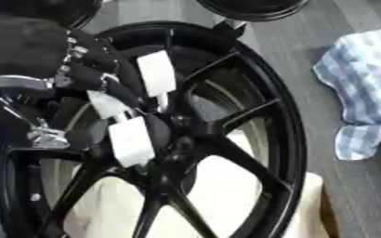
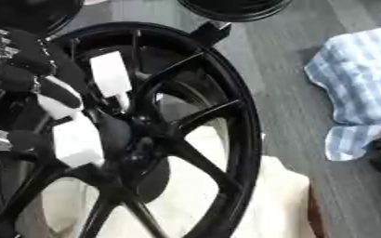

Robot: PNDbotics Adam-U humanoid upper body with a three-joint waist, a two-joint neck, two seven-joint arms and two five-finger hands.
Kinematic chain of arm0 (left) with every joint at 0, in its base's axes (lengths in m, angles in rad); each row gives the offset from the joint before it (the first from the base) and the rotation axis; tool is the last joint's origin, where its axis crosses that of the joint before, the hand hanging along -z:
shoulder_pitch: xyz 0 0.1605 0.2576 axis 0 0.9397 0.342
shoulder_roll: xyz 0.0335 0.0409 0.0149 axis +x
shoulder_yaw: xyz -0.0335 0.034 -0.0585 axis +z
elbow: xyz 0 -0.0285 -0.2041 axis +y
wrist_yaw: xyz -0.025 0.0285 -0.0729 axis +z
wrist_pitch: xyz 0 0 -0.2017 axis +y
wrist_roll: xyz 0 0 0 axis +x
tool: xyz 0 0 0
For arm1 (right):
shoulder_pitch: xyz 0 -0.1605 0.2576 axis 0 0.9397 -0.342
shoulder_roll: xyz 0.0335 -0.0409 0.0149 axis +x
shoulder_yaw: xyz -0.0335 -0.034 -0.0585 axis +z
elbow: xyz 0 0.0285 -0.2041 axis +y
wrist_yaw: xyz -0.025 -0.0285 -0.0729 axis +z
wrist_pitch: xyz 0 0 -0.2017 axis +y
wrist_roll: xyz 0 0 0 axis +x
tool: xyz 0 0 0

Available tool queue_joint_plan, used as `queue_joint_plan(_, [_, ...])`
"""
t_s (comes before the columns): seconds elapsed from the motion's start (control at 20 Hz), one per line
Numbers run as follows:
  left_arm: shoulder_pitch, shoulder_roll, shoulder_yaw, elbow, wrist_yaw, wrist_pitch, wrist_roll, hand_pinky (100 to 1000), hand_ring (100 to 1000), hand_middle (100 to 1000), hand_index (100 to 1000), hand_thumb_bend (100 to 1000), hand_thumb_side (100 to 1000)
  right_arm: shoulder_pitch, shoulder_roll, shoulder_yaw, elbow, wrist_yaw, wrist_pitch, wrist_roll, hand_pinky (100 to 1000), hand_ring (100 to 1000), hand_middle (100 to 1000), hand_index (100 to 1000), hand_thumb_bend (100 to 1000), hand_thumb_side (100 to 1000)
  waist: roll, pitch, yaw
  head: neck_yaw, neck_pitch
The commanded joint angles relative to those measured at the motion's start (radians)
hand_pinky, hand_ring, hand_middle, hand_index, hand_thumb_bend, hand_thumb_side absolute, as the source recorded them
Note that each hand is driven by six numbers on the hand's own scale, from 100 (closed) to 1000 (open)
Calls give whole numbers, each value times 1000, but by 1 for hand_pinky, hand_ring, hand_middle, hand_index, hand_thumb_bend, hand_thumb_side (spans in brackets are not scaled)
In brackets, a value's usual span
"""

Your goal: Pull the pin out of the wheel hub.

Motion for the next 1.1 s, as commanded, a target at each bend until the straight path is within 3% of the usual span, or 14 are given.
queue_joint_plan(0.05, [-8,20,25,-8,-20,-57,-55,874,878,807,863,354,158,-1,-6,1,-18,5,2,3,839,699,631,590,182,475,-3,-13,-2,4,-15])
queue_joint_plan(0.55, [-3,19,40,-8,-67,-37,-13,866,864,772,844,347,159,-6,8,7,-18,11,8,11,840,700,631,591,179,480,-2,-2,-11,11,-26])
queue_joint_plan(1.1, [-7,14,53,22,-141,-55,36,864,855,782,839,417,157,-12,14,11,-18,9,11,20,842,701,631,591,175,487,2,7,-18,15,-36])
